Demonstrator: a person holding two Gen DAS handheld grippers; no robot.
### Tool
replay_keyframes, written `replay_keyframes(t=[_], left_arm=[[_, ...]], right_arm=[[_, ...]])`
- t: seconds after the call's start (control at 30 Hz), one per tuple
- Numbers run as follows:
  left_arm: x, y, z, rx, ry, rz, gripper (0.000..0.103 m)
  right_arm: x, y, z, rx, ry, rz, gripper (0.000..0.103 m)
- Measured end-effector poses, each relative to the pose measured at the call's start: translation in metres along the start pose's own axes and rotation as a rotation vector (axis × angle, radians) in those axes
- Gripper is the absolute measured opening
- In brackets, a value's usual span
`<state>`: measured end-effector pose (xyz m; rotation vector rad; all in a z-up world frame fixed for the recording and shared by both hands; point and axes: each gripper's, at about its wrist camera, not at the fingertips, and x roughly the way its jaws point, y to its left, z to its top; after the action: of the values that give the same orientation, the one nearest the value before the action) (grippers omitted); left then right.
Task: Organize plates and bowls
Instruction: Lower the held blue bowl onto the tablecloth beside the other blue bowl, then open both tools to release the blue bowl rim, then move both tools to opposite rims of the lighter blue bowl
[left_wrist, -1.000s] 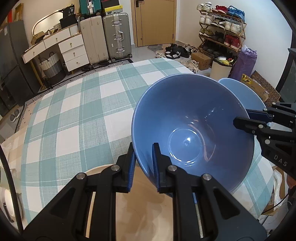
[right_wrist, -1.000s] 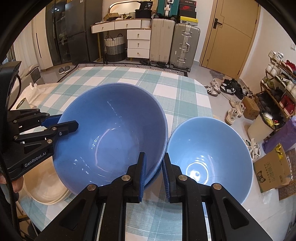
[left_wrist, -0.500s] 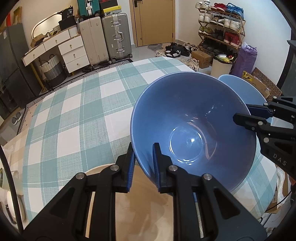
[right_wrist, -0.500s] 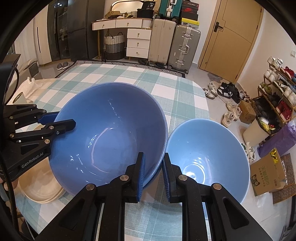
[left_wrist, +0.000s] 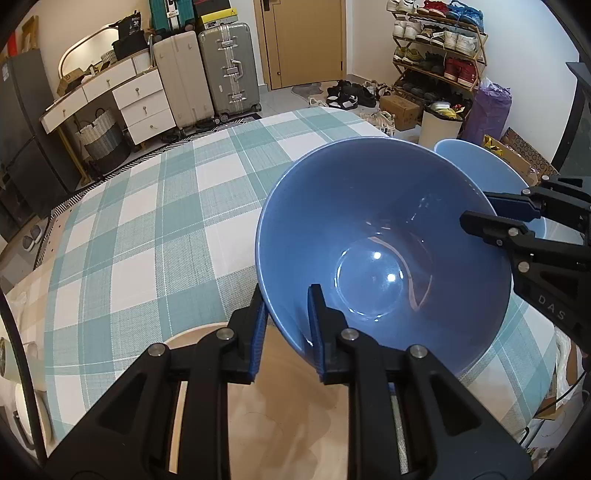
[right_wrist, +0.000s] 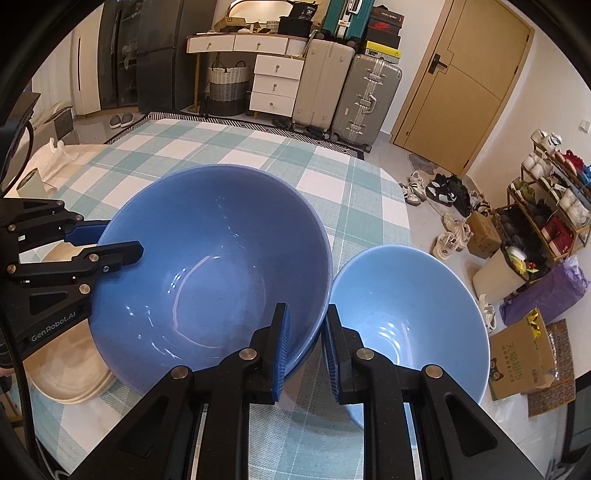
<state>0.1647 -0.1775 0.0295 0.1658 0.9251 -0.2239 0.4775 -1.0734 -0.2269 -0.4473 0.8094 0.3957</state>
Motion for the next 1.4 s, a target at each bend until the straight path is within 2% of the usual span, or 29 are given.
replay_keyframes(t=[0.33,0.5,0.6,0.67,0.73,0.83,1.0,1.03,1.07,1.1,1.2,1.4], left_arm=[[0.005,0.002,-0.001,-0.001,0.021,-0.010,0.022],[0.004,0.010,0.000,-0.034,0.029,-0.022,0.036],[-0.001,0.014,0.000,-0.054,0.025,-0.032,0.043],[-0.007,0.016,0.001,-0.067,0.015,-0.042,0.059],[-0.015,0.016,0.002,-0.079,0.001,-0.056,0.073],[-0.028,0.016,0.005,-0.093,-0.014,-0.080,0.076],[-0.051,0.008,0.007,-0.101,-0.045,-0.102,0.084],[-0.056,0.006,0.008,-0.102,-0.048,-0.103,0.088],[-0.060,0.004,0.009,-0.104,-0.053,-0.106,0.098],[-0.065,0.002,0.009,-0.108,-0.064,-0.111,0.100],[-0.080,-0.004,0.011,-0.113,-0.083,-0.122,0.101],[-0.101,-0.020,0.013,-0.117,-0.094,-0.147,0.101]], right_arm=[[-0.002,-0.005,0.002,0.005,-0.011,0.006,0.018],[-0.008,-0.006,0.002,0.000,-0.019,0.016,0.023],[-0.011,-0.008,0.003,0.006,-0.024,0.029,0.032],[-0.014,-0.010,0.003,0.016,-0.034,0.036,0.045],[-0.018,-0.013,0.004,0.033,-0.048,0.047,0.063],[-0.026,-0.018,0.005,0.057,-0.070,0.045,0.079],[-0.041,-0.028,0.008,0.092,-0.089,0.052,0.086],[-0.046,-0.030,0.009,0.101,-0.096,0.049,0.088],[-0.050,-0.033,0.010,0.107,-0.101,0.047,0.089],[-0.055,-0.036,0.010,0.116,-0.109,0.046,0.092],[-0.071,-0.047,0.009,0.138,-0.137,0.036,0.099],[-0.101,-0.072,0.005,0.181,-0.178,0.018,0.101]])
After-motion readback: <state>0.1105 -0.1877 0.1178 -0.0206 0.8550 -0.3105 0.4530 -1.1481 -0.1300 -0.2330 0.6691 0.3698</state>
